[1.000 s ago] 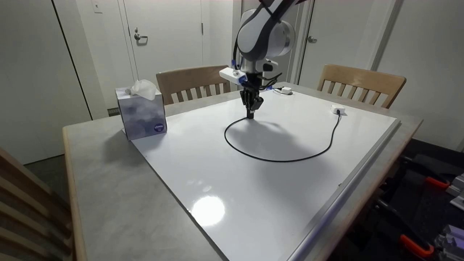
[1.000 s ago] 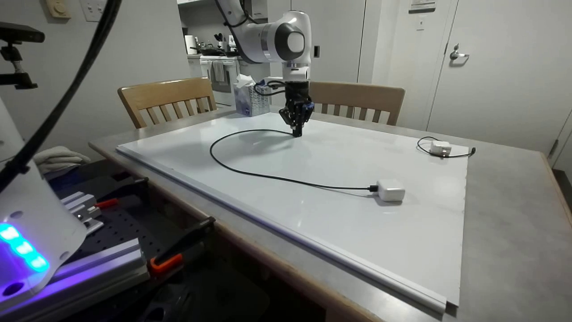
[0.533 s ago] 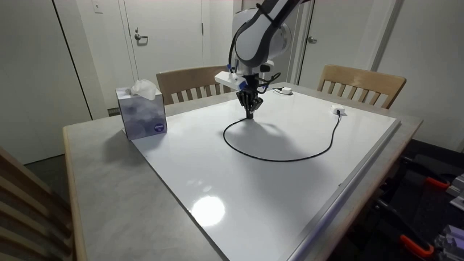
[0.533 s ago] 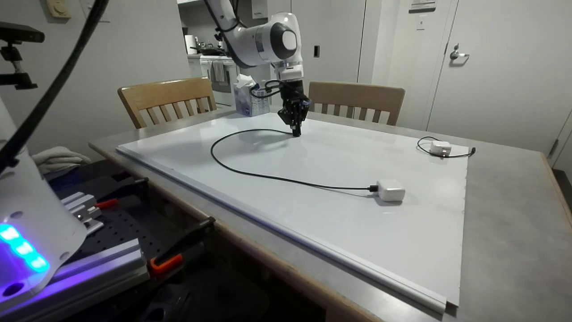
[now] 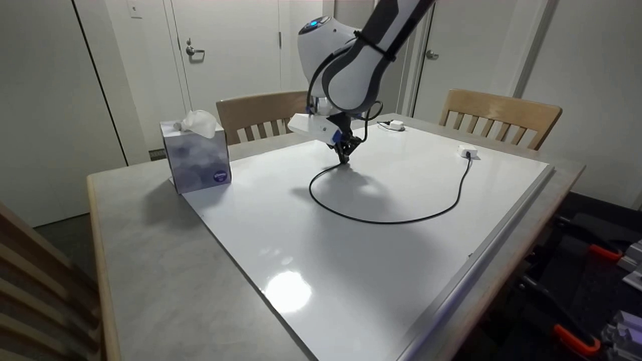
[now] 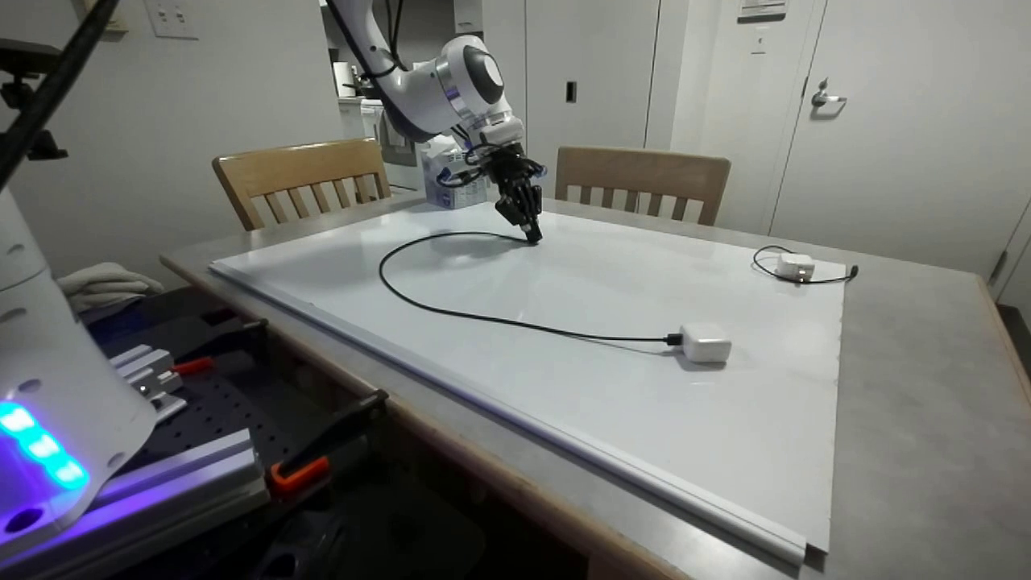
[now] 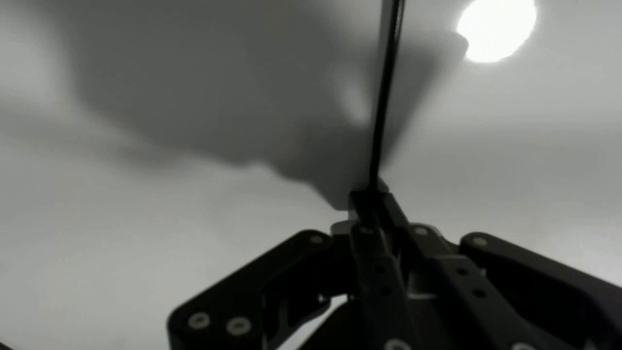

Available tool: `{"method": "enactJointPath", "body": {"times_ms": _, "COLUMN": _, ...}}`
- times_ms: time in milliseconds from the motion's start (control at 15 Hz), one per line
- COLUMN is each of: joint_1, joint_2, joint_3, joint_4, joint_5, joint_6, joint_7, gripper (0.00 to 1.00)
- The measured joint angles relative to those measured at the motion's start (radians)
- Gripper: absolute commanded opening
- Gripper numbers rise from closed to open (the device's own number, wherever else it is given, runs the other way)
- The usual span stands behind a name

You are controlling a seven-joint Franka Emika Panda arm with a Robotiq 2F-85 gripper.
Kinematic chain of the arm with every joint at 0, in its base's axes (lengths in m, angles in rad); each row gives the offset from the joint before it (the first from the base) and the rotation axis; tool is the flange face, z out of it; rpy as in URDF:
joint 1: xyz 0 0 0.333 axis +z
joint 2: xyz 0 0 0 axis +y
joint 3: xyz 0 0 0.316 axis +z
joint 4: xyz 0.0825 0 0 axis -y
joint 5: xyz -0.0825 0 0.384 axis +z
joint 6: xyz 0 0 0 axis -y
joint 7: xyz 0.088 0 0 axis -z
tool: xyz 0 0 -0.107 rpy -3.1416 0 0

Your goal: Lay the charger across the board

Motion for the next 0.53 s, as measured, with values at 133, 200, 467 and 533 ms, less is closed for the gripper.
{"method": "enactJointPath", "body": {"times_ms": 133, "joint_1": 0.0, "joint_2": 0.001, "joint_3": -0.002, "joint_4": 0.001, "joint_5": 0.0, "joint_6": 0.0, "joint_7": 0.0, "gripper": 0.02}}
{"method": "enactJointPath", "body": {"times_ms": 200, "joint_1": 0.0, "joint_2": 0.001, "joint_3": -0.001, "joint_4": 0.002, "joint_5": -0.005, "joint_6": -0.001, "joint_7": 0.0, "gripper": 0.02}}
{"method": "enactJointPath", "body": {"times_ms": 467, "joint_1": 0.003, "joint_2": 0.001, "joint_3": 0.036, "joint_4": 0.008, "joint_5": -0.061, "joint_6": -0.004, "joint_7": -0.086, "gripper": 0.02}}
{"method": "enactJointPath", "body": {"times_ms": 533, "joint_1": 0.007, "joint_2": 0.001, "joint_3": 0.046, "joint_4": 0.012, "joint_5": -0.071, "joint_6": -0.01, "joint_7": -0.113, "gripper": 0.02}}
